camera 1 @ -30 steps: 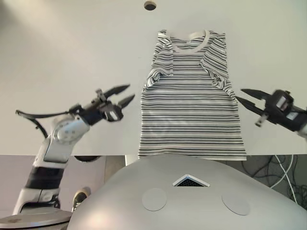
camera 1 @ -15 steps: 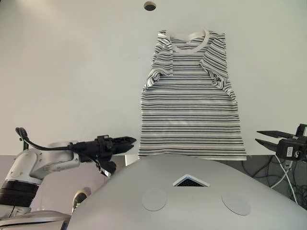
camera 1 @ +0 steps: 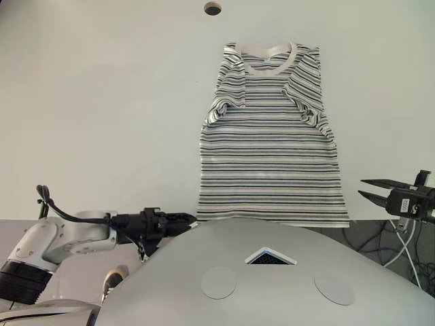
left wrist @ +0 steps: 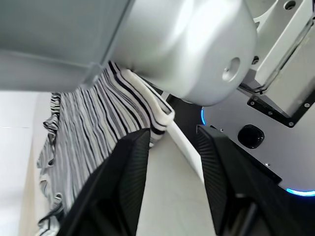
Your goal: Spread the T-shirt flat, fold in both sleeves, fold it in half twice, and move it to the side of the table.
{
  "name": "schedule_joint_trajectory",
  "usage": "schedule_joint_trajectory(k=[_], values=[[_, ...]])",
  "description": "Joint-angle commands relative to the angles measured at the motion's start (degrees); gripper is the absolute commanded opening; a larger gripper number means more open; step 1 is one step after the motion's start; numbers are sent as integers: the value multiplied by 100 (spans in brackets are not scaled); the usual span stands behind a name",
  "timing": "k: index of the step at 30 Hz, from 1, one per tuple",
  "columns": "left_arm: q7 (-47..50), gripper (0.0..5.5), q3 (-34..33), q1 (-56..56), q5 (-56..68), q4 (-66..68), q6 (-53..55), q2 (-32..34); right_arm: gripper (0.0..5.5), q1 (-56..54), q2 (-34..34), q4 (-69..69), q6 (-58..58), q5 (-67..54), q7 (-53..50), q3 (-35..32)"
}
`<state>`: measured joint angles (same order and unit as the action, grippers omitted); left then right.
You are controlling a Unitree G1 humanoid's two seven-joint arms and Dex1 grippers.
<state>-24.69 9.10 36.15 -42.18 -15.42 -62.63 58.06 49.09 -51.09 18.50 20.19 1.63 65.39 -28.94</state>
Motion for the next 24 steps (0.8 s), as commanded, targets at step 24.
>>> schedule_joint_trajectory(k=[24], values=[[-280, 114, 828, -485, 155, 230, 472, -315, 121, -86, -56, 18, -34, 55, -239, 236]])
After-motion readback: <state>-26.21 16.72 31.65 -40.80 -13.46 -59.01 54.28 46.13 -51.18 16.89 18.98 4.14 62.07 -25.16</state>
